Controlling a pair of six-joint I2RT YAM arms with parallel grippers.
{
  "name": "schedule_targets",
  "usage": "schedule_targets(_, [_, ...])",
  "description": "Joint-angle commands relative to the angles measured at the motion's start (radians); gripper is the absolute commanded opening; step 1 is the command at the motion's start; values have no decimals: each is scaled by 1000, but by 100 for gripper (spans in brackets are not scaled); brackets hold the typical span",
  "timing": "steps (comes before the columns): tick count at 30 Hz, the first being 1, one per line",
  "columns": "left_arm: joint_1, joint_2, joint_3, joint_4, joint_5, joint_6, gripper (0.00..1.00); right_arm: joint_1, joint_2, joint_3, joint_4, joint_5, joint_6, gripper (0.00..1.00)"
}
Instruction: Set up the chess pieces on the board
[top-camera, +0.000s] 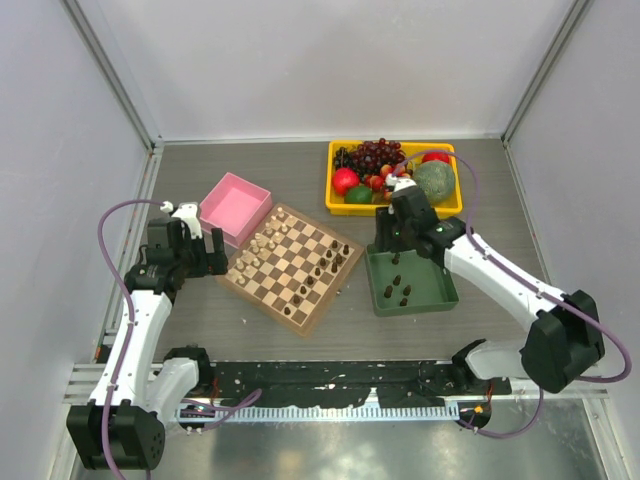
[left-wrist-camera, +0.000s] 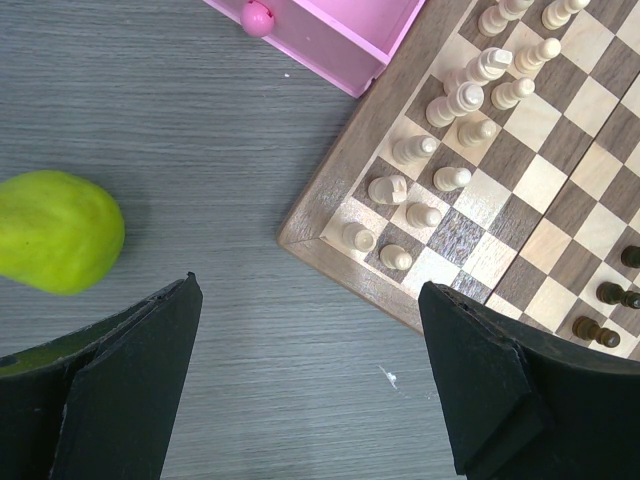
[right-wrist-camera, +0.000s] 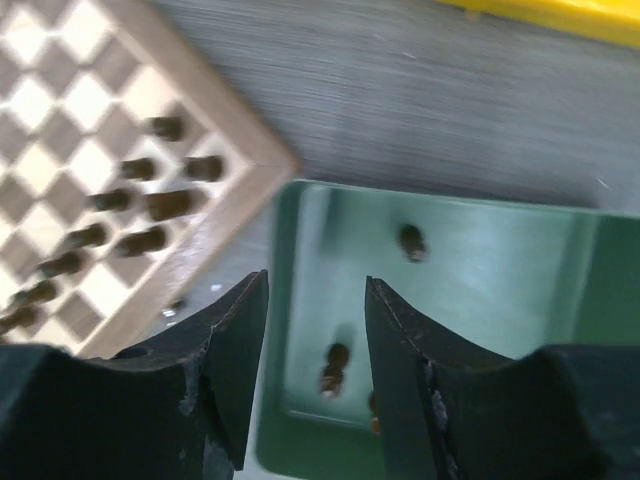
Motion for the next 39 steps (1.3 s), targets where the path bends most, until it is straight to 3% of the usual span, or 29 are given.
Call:
schedule_targets(1, [-4,-7,35,6,11,13,99,-115,7,-69,-9,-53,-7,51])
schedule_targets(18, [-4,5,36,6,20,11,99,-169,193,-48,17,45,-35,51])
schedule_targets(39, [-4,11,38,4,16,13,99,-187,230,-34,46,20,-70,20])
